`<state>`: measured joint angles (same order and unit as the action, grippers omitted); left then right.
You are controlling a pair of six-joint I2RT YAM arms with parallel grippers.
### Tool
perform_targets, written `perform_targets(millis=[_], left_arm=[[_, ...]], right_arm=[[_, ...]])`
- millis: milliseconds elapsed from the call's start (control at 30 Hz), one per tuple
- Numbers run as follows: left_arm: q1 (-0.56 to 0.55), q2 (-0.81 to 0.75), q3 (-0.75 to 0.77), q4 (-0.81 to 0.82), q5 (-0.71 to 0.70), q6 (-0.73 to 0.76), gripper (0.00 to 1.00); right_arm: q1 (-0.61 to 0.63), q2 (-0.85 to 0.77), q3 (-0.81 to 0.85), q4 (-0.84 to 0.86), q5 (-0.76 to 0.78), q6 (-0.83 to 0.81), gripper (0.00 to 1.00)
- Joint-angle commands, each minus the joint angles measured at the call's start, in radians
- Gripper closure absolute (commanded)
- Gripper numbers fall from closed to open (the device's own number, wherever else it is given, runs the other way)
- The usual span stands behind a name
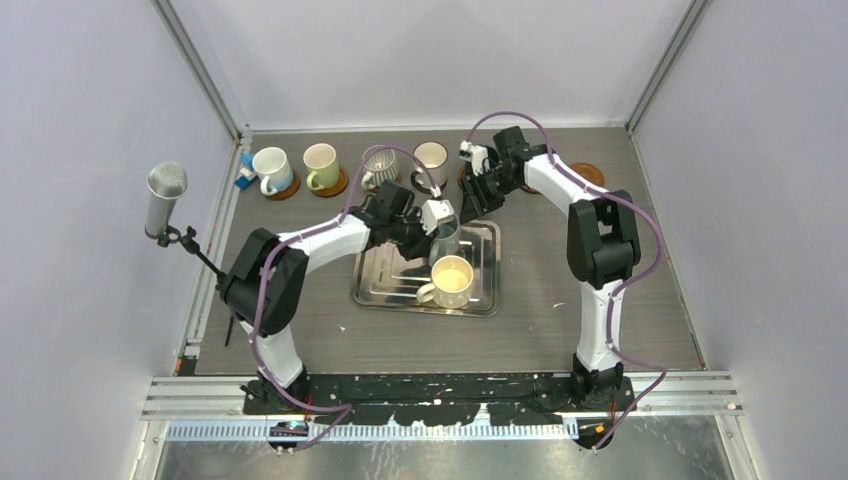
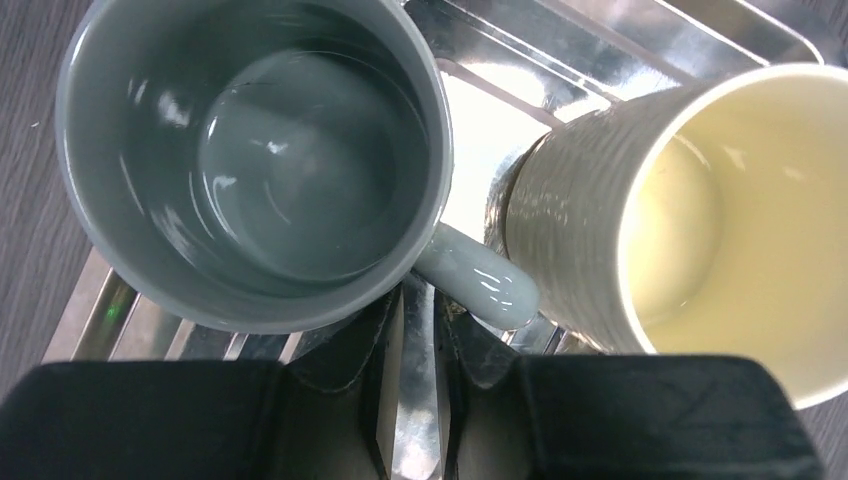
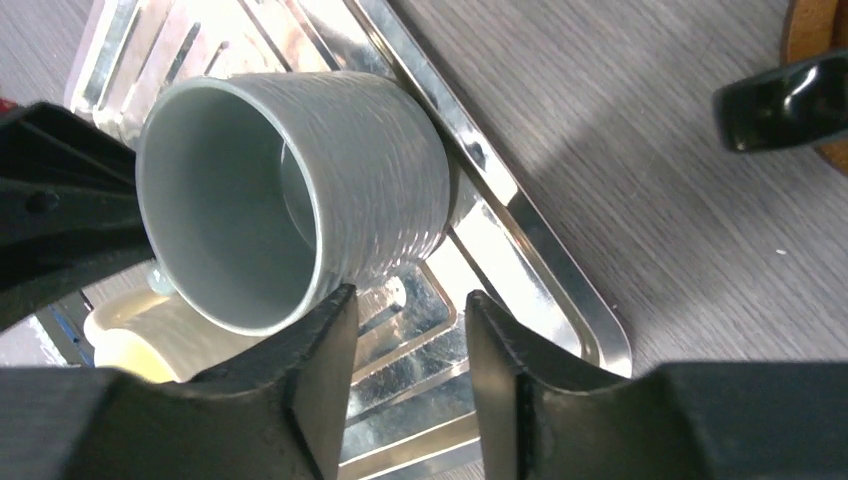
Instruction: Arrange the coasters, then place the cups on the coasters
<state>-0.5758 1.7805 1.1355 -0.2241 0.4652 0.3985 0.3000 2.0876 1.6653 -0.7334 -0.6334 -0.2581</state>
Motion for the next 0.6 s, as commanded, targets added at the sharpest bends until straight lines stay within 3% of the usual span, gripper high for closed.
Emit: perform_targets(millis=[0,233,400,567], left_arm=[[-0.004,0.011,0.045,0.115,0.003,-0.079,0.79],[-0.037,0.039,0.055,0.197,-0.040,-0.158,0.57],[-0.070,0.085,0.099,0.249,-0.137,-0.238,0.54],[-0.070,0.042,0.078,0.233,-0.153,-0.197,0.50]], right_arm=[[0.027,0.024,0.063,0.052,-0.028,0.044,0.55],[0.047,0.079,0.135,0.075,-0.034,0.089,0.56],[0.043,0.085,0.164,0.071,-0.015,0.095,0.51],[0.025,0.041,0.154,0.030,0.009,0.092,0.42]])
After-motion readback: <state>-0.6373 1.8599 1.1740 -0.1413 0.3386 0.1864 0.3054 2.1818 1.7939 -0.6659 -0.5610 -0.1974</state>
